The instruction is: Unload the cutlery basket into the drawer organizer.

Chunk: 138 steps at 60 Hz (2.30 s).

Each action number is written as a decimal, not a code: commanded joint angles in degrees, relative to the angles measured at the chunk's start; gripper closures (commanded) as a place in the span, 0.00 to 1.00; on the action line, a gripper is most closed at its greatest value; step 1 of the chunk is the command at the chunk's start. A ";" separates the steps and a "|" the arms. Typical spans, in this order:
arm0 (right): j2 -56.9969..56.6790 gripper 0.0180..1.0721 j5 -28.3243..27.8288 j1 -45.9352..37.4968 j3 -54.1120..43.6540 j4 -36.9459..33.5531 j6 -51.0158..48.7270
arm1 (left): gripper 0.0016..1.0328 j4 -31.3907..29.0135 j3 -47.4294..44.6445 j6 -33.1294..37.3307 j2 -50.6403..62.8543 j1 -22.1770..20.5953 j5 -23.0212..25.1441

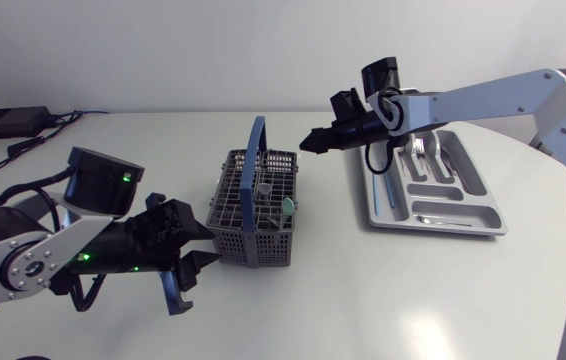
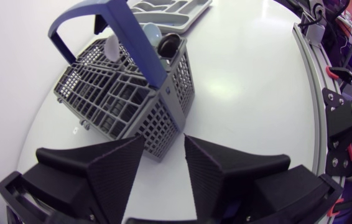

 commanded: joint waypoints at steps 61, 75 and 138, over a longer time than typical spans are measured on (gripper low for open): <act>-8.07 0.94 -16.33 3.29 -14.19 -9.04 -6.51 | 0.82 17.56 3.53 5.80 19.60 10.61 -0.19; -16.60 0.94 -12.11 5.67 -26.23 -6.49 -5.81 | 0.82 17.65 8.80 5.80 24.08 11.40 0.16; -47.27 0.19 10.66 4.44 -48.03 -0.42 -8.44 | 0.16 -0.11 13.90 -1.06 12.40 28.28 8.86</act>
